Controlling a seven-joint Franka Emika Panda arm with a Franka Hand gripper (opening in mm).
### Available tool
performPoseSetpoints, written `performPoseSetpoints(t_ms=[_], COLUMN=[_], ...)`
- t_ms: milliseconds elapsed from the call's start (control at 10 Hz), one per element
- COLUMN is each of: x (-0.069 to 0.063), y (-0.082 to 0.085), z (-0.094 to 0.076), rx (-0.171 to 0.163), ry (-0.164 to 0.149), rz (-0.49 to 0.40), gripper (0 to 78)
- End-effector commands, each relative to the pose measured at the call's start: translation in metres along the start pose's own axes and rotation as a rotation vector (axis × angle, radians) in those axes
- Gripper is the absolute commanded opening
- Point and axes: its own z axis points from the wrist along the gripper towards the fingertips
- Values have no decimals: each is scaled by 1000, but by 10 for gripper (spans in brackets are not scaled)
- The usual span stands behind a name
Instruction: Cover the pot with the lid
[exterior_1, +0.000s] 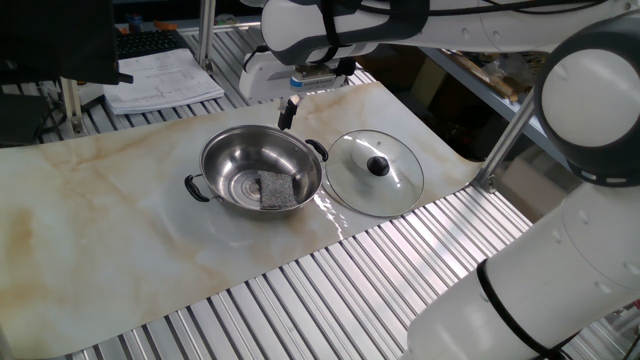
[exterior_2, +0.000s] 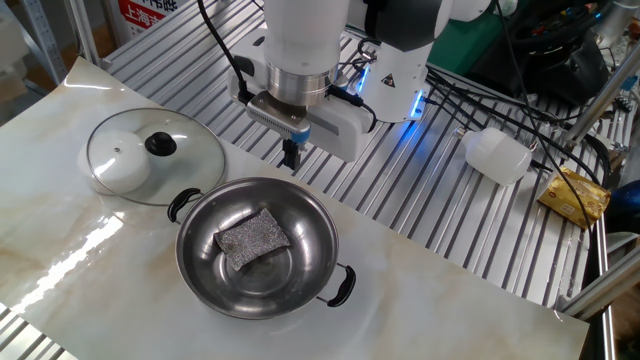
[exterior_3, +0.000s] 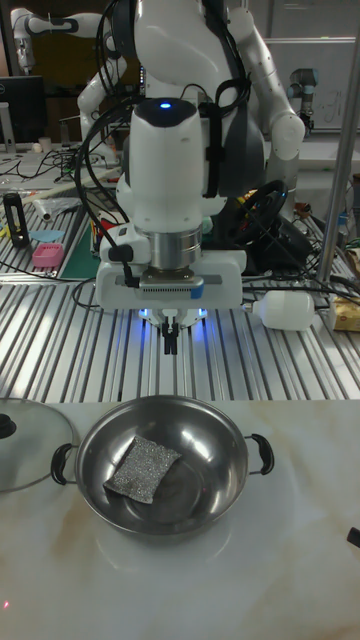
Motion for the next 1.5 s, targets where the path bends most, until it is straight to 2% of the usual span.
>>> performPoseSetpoints(t_ms=[100,200,400,700,1000,1100,1400,1500], x=[0,0,0,-4,-6,-7,-7,-7], y=[0,0,-2,-20,-33,-45,-64,-67], z=[0,0,1,9,14,19,26,28], rx=[122,139,132,120,157,173,215,215], ry=[-23,-23,-23,-33,-34,-36,-67,-67], rz=[-45,-48,-46,-57,-34,-41,-10,-11], gripper=[0,0,0,0,0,0,0,0])
